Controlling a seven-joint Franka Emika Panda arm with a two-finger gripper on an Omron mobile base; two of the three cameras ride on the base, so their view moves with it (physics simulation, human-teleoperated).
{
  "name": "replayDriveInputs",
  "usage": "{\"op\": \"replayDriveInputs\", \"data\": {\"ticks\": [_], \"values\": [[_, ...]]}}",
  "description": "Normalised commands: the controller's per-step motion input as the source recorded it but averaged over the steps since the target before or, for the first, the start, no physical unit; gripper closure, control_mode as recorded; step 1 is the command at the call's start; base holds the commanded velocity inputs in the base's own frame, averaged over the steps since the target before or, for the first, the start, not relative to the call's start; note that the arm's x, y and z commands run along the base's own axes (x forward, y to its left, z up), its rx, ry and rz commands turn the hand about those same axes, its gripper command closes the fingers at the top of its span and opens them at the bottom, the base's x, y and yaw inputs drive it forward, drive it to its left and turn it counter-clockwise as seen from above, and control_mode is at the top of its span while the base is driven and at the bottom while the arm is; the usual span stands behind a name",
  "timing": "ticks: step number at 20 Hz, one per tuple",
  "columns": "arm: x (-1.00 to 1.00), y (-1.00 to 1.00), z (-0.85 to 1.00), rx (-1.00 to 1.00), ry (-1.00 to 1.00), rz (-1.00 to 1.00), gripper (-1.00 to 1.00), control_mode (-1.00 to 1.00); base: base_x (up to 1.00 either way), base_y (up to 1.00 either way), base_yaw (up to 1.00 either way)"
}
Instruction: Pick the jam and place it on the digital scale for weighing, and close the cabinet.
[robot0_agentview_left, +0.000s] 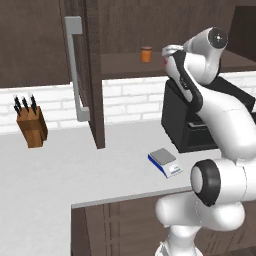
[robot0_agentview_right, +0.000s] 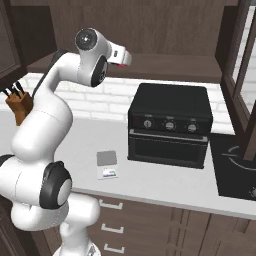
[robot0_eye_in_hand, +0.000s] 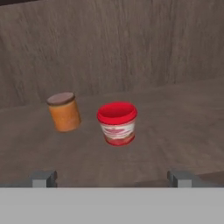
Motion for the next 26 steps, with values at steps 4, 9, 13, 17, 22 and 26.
{"op": "replayDriveInputs", "data": {"ticks": [4,9,13,17,22,26], "values": [[0.47,0.00,-0.09,0.00,0.01,0.00,-1.00,-1.00,0.00,0.00,0.00],[0.28,-0.15,-0.12,0.00,0.00,0.00,-1.00,-1.00,0.00,0.00,0.00],[0.26,-0.21,-0.14,0.00,0.00,0.00,-1.00,-1.00,0.00,0.00,0.00],[0.31,-0.01,-0.10,0.00,0.00,0.00,-1.00,-1.00,0.00,0.00,0.00],[0.33,0.00,-0.06,0.00,0.00,0.00,-1.00,-1.00,0.00,0.00,0.00],[0.23,0.00,-0.04,0.00,0.00,0.00,-1.00,-1.00,0.00,0.00,0.00]]}}
